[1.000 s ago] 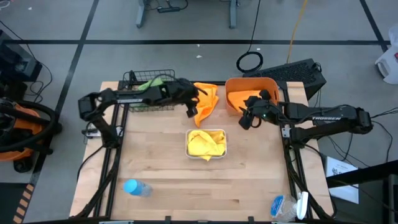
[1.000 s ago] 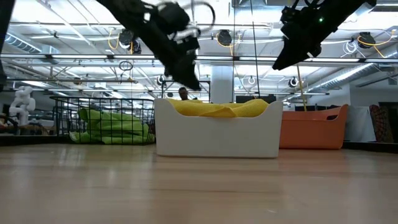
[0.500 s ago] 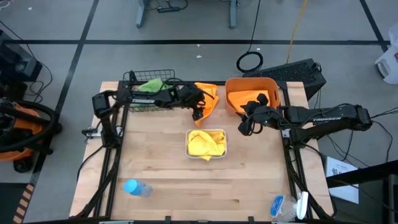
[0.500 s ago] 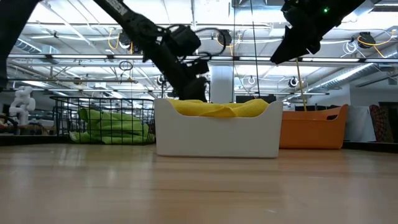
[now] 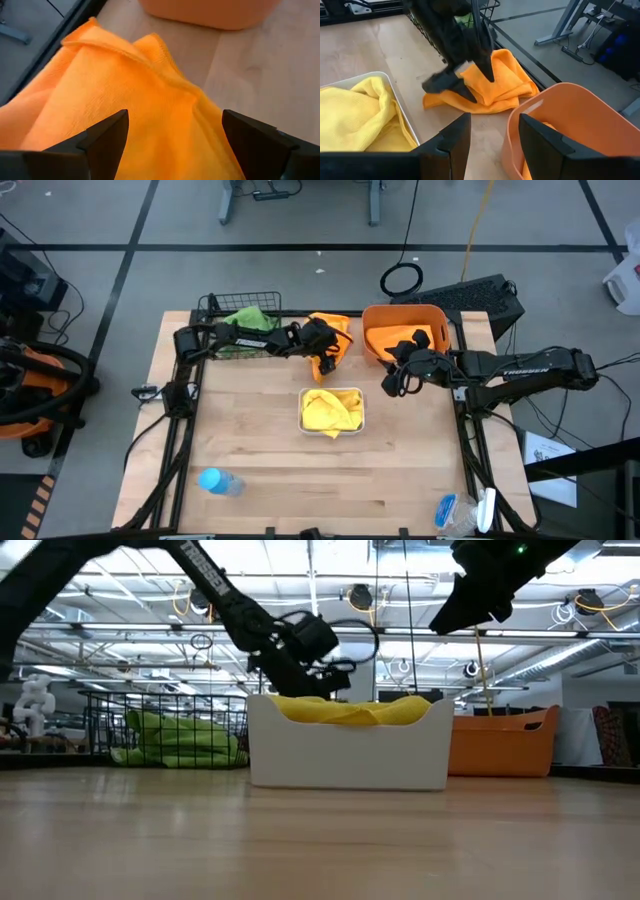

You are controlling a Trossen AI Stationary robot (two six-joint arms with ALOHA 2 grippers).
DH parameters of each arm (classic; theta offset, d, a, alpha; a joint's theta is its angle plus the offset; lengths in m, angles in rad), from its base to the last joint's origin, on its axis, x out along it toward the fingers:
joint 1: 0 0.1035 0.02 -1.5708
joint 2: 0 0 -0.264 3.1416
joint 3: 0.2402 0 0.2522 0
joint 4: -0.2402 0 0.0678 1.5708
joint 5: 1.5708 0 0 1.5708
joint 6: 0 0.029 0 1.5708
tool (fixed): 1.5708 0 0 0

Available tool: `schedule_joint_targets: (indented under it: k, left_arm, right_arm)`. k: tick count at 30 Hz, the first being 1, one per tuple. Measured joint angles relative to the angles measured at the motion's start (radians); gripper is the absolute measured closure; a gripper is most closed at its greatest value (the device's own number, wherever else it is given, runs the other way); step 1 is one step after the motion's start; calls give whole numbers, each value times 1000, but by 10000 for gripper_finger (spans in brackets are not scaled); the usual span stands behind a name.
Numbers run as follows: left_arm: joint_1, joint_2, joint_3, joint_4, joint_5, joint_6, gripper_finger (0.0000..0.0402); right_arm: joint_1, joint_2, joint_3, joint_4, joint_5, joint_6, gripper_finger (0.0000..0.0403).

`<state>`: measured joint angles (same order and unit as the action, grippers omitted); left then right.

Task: Sort microfiber towel by color & place in baskets
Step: Put the orange microfiber towel into the orange bin

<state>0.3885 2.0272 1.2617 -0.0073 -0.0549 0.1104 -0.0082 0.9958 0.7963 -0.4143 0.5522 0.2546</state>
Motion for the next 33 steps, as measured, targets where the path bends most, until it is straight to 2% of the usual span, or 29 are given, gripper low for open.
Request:
schedule_joint_targets:
  k: [12,19,33]
  left_arm:
    - [-24,-5,38,-52,-75,0,101]
    - [-26,-8,135,-299,-50,-101,102]
    - [-44,17,138,-327,-69,-227,102]
  right_arm:
    - [0,0,0,-6,-1,-5,245]
    - [0,0,0,-8,-1,-8,245]
    - [3,16,0,-26,-5,-12,245]
